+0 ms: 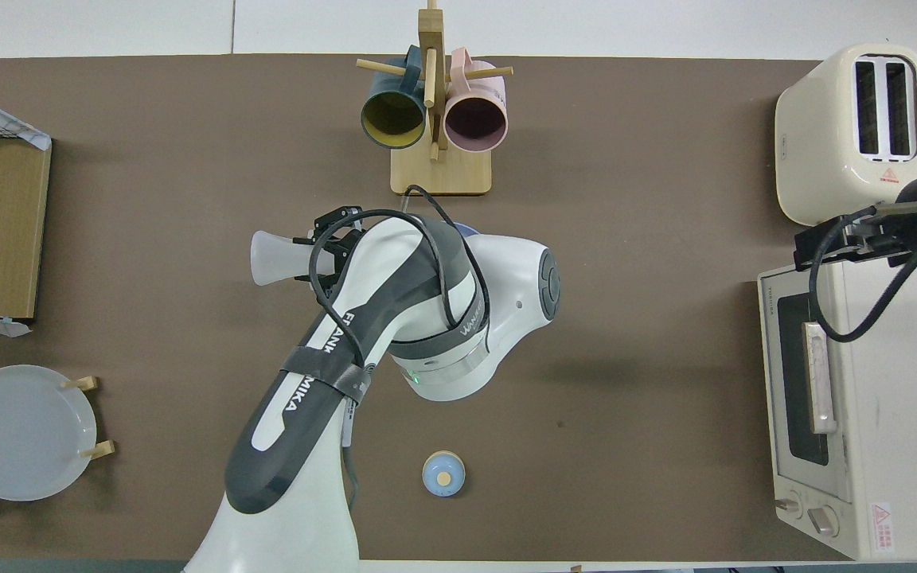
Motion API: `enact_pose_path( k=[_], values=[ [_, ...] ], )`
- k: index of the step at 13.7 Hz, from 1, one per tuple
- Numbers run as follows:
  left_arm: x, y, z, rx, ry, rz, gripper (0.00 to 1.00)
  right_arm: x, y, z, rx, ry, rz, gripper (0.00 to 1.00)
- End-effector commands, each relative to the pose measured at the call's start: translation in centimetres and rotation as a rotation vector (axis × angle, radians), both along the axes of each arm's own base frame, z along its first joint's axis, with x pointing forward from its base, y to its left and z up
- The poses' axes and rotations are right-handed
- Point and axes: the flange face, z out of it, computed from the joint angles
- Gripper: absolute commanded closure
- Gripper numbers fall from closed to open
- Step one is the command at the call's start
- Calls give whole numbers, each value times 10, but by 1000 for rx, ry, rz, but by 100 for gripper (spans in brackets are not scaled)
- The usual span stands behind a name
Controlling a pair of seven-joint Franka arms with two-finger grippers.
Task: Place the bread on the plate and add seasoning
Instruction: 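Move the held bottle over the bread on the plate with the left gripper, then tilt and shake the bottle over the bread with the left gripper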
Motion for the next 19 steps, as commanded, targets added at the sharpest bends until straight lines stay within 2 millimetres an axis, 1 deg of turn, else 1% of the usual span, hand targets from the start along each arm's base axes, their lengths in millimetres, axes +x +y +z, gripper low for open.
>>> enact_pose_path(
  k=[1, 3, 6, 7, 10, 11, 12, 14, 16, 17, 18, 19],
  values=[
    [5, -5, -34, 113, -58, 31, 100, -3, -4, 3, 12, -3, 16, 0],
    [7, -3, -35, 135, -74, 23, 100, -3, -4, 3, 12, -3, 16, 0],
    [17, 1, -29, 205, -132, -32, 100, -3, -5, 3, 12, -1, 15, 0],
    [8, -4, -35, 230, -127, -57, 100, -3, -5, 3, 12, -1, 15, 0],
    [-32, -44, -36, 237, -124, -121, 100, -3, -5, 3, 12, -1, 15, 0],
    [-39, -48, -37, 230, -112, -114, 100, -3, -5, 3, 12, -1, 15, 0],
    [-42, -50, -37, 222, -109, -117, 100, -3, -5, 3, 12, -1, 15, 0],
    [-33, -45, -42, 221, -112, -119, 100, -3, -5, 3, 12, -1, 15, 0],
    [-14, -29, -53, 251, -121, -124, 100, -3, -5, 3, 12, -1, 15, 0],
    [-5, -20, -78, 311, -113, -129, 100, -3, -5, 3, 12, -1, 15, 0],
    [-2, -17, -89, 335, -110, -131, 100, -3, -5, 3, 12, -1, 15, 0],
    [5, -9, -88, 347, -115, -122, 100, -3, -5, 3, 12, -1, 15, 0]
  ],
)
